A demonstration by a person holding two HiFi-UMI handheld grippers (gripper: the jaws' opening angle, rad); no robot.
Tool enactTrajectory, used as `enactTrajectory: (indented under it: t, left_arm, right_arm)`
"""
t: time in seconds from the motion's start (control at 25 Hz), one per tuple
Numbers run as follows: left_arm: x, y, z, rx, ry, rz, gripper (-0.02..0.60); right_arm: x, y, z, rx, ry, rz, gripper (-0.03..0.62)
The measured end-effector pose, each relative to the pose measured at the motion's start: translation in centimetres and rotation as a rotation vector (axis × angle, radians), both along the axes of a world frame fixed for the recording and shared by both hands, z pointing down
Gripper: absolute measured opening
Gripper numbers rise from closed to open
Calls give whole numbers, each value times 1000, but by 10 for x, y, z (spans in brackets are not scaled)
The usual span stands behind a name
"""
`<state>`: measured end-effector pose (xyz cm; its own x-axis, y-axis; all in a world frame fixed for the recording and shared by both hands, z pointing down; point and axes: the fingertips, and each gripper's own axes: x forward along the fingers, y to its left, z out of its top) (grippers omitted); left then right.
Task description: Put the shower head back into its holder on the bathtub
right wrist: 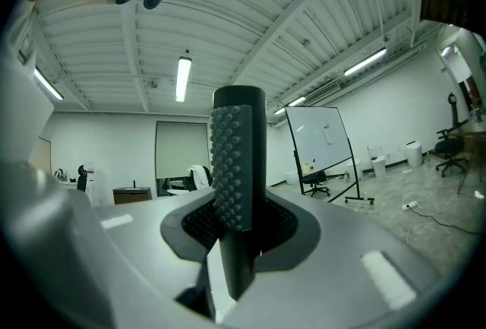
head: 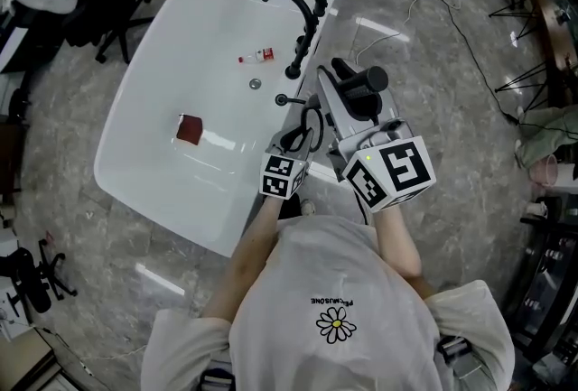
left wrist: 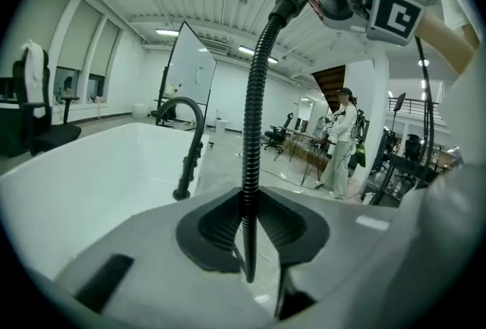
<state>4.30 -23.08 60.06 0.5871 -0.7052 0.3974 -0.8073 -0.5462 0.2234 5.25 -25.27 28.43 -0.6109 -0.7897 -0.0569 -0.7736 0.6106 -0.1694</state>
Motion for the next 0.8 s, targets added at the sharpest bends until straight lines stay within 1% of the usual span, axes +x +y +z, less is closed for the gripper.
enactTrajectory:
  t: [0.2,0.44,0.6,0.8]
  left_arm:
    - [-45,-39,-31,93,-36,-106,63]
    - [-103,-86,-99,261,-89,-238,63]
    - [-137,-99,-147,385,-129,-321,63]
    - [-182,-109,-207,521,-182,-399,63]
  right_arm:
    - [11,-3,-22,16,-80,16,98]
    - [13,-2,-48,60,-132,18,98]
    - [18,0,-53,58,-180,7,98]
    - [2,6,-60,68,-199,-41,98]
